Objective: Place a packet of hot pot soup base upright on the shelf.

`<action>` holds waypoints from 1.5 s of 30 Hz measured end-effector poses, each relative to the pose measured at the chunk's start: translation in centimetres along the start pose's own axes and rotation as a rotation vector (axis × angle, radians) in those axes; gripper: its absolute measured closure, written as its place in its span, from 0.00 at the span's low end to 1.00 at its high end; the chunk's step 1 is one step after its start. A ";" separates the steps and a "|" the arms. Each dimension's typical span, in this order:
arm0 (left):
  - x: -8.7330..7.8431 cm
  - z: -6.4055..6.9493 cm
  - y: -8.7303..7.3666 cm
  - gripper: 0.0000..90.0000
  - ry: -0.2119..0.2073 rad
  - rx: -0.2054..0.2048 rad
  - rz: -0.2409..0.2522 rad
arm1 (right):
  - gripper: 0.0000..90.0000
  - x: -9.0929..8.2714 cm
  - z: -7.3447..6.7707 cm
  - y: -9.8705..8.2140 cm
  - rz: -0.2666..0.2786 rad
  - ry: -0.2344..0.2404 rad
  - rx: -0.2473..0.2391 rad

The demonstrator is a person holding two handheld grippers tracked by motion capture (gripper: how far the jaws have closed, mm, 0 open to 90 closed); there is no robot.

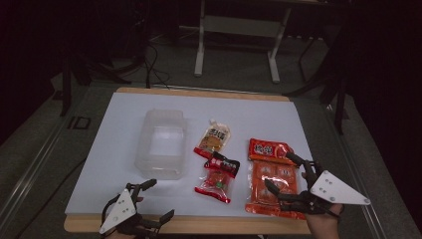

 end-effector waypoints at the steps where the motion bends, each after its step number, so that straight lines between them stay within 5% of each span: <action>1: 0.0 0.0 0.0 0.02 -0.001 -0.001 0.000 | 0.11 0.1 0.3 0.2 0.001 -0.014 0.005; 17: 0.1 0.0 0.0 0.02 -0.001 0.001 -0.004 | 0.13 2.0 4.6 -0.2 -0.051 -0.122 0.037; 45: 0.3 0.0 -0.2 0.02 -0.005 0.001 -0.019 | 0.12 6.0 9.8 -5.6 -0.230 -0.176 0.117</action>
Point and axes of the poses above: each handheld gripper's, and its own axes: x roughly forward along the jaws, y roughly out of its top, z roughly to its right, the point moved 7 cm from there along x, roughly forward along the jaws, and after that the axes turned 13 degrees about -y, right-handed, at the moved point
